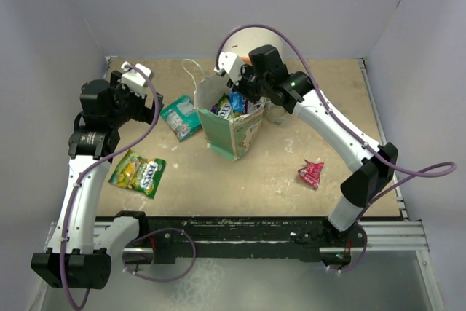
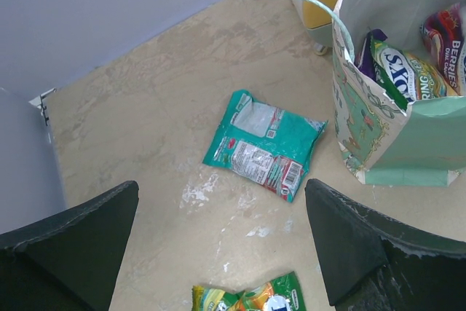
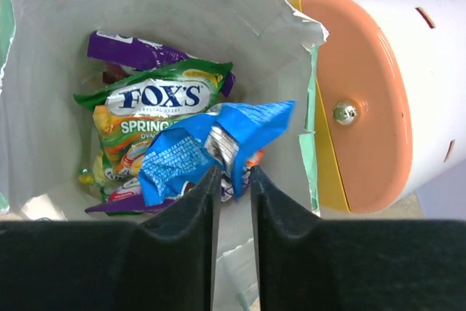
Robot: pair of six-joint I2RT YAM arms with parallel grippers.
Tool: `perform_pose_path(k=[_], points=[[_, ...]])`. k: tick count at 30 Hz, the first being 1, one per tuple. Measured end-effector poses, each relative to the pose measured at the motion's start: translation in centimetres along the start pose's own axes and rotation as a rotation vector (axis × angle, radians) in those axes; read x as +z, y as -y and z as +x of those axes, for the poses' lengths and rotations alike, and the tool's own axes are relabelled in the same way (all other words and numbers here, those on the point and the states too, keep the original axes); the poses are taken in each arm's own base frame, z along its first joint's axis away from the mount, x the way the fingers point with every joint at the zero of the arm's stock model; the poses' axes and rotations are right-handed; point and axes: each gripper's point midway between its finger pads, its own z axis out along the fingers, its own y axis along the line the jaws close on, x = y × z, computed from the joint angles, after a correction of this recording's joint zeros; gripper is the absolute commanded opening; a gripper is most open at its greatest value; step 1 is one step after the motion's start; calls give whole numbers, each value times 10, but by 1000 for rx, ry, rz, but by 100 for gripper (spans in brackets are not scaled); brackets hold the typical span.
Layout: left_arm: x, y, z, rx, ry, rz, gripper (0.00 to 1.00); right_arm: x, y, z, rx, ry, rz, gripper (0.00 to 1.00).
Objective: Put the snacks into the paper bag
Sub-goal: Place the snack in the paper bag, then pick up the snack from the center of the board.
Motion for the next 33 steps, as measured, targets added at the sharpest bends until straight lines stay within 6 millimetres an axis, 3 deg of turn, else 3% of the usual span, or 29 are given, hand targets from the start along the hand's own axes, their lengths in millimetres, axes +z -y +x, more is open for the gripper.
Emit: perform_pose_path(k=[6, 23, 28, 33], points=[[0, -1, 0, -1, -1, -4, 99, -11, 4, -2, -4, 2, 19, 45], [-1, -4, 6, -8, -9, -12, 99, -73, 30, -35, 41, 117, 129, 61], [-1, -4, 5, -6, -5, -13, 99, -107, 58, -27, 113, 152, 195, 69], [-1, -5, 5, -7, -5, -15, 99, -152, 86, -3, 194, 181, 303, 73]])
